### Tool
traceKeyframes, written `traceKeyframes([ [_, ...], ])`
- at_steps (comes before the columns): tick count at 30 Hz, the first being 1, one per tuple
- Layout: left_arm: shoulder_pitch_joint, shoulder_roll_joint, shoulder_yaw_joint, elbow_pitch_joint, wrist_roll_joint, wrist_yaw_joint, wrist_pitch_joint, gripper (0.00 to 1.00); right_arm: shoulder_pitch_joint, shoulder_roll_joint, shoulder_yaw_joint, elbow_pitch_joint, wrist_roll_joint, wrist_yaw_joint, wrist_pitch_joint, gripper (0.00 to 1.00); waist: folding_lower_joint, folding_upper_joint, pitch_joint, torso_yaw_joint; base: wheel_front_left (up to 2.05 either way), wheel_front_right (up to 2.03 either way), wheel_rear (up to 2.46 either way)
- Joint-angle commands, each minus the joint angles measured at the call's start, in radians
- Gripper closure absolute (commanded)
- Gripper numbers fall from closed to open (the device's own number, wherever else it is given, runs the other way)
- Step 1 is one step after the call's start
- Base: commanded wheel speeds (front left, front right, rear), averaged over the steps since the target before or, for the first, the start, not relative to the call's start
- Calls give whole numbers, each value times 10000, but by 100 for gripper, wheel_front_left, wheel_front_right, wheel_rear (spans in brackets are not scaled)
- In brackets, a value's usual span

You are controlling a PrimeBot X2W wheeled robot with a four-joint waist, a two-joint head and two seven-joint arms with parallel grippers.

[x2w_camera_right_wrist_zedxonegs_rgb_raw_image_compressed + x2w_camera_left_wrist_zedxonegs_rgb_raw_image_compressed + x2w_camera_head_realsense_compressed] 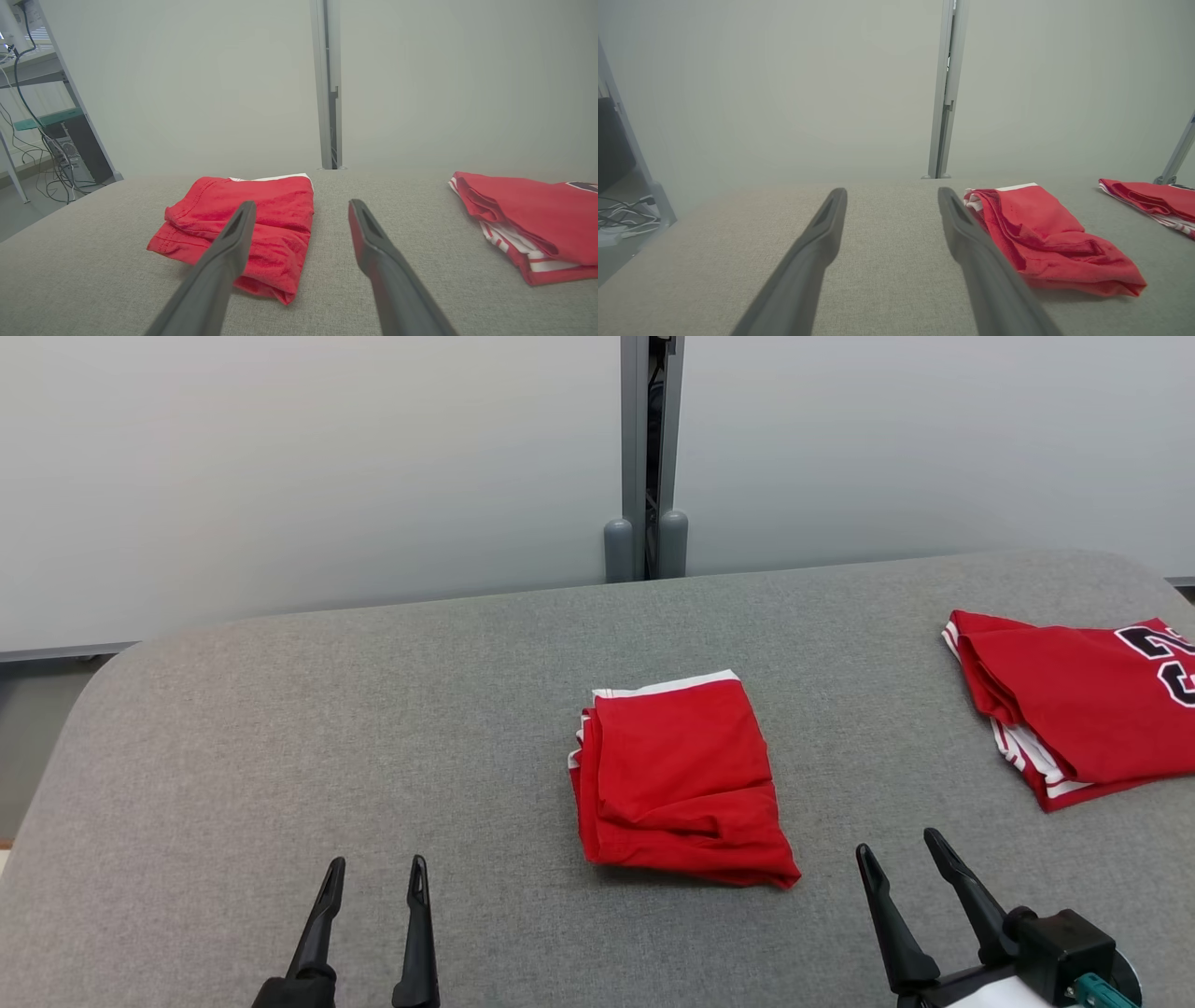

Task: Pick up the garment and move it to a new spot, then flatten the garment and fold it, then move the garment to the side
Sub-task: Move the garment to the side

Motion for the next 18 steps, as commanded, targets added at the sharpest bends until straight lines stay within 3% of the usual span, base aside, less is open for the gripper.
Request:
traceKeyframes([
  [1,-113,34,3,19,90,-52,-37,0,-140,-27,-41,60,29,-3,-55,0,0,-1,21,24,0,0,0],
  [8,-232,34,-72,-21,176,-90,-37,0,-534,-85,154,476,309,-3,-55,0,0,-1,176,187,0,0,0],
  [18,-467,36,-262,15,315,-219,-37,0,-1899,61,262,2183,2079,-3,-54,0,0,-1,489,521,0,0,0],
])
